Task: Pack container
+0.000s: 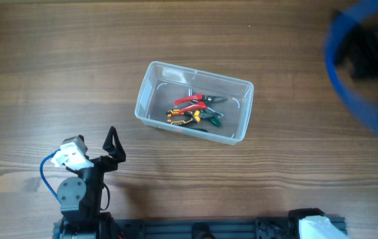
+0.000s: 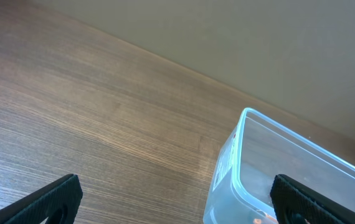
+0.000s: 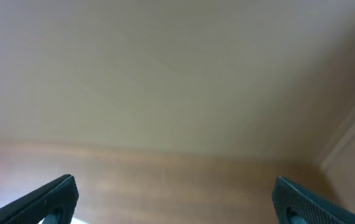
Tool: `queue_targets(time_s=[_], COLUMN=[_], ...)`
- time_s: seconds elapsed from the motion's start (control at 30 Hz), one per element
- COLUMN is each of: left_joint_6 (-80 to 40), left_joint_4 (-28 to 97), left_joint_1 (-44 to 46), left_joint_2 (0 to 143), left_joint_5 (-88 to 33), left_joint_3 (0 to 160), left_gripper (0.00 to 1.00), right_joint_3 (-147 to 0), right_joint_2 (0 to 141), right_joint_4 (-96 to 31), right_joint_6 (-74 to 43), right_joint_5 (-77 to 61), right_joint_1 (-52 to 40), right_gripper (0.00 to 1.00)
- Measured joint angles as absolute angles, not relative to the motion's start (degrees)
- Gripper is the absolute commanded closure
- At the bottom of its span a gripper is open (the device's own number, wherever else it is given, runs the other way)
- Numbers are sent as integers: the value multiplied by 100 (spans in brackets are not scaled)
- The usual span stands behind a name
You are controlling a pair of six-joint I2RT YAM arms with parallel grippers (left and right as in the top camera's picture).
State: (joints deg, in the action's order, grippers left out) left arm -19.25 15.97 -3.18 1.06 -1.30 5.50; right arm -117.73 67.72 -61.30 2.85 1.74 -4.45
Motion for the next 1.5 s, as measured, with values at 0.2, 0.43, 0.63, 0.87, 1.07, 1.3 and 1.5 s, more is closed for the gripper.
queue_targets(time_s=[0.2,0.43,0.63,0.87,1.07,1.3,1.5], left_joint_6=[-1925,-1925,-1927,-1925,-1927,-1927,-1927], left_joint_4=[1588,1581,1584,1584,1581,1581,1581], left_joint_1=[-318,-318,-318,-318,-318,-318,-318], left_joint_2=[104,84,84,84,84,84,84], left_joint_5=[-130,-113,-110,-110,-110,-110,-110], left_joint_3=[550,521,515,515,515,515,515], left_gripper=[0,0,0,0,0,0,0], right_joint_3=[-10130,-5315,-2860,-1712,-816,-587,-410], right_joint_2=[4882,2694,1131,694,423,108,106], right_joint_4=[-5380,-3240,-1704,-1446,-1057,-1024,-930], right_joint_6=[316,-690,-939,-720,-722,-666,-1], right_joint_5=[198,104,-141,-303,-349,-366,-600], right_joint_1=[-454,-454,-331,-320,-320,-320,-316], right_gripper=[0,0,0,0,0,0,0])
